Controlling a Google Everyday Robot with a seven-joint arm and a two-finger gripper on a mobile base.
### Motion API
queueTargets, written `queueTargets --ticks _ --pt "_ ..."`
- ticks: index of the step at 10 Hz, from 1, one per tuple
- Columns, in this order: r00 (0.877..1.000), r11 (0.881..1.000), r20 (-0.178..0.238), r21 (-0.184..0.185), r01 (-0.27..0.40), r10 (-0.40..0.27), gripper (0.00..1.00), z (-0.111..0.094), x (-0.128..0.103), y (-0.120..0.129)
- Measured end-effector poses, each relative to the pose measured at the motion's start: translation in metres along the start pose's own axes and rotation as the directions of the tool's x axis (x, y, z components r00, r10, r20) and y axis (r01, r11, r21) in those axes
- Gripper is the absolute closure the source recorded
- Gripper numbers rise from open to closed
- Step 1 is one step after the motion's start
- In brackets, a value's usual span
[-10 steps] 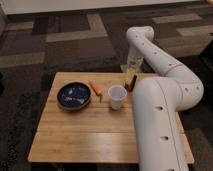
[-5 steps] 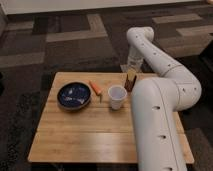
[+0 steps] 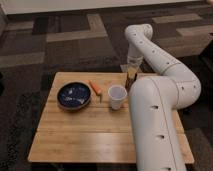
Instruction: Place the eraser in the ceramic cup
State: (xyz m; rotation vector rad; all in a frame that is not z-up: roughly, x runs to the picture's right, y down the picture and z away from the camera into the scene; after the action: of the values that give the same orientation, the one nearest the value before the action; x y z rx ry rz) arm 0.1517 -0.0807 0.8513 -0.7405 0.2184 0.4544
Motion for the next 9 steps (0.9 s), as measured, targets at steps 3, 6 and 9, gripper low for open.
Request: queueTargets --ticks 3,6,9 --pt "0.997 0.996 0.000 0.056 0.073 -0.073 1.00 -0.035 -0.025 0.014" --pt "0.989 0.984 0.020 0.103 0.147 -0.150 1.00 -0.066 -0.045 0.038" --pt "0.972 0.967 0.037 0.120 0.226 -0.232 1.00 -0.084 -0.064 0.074"
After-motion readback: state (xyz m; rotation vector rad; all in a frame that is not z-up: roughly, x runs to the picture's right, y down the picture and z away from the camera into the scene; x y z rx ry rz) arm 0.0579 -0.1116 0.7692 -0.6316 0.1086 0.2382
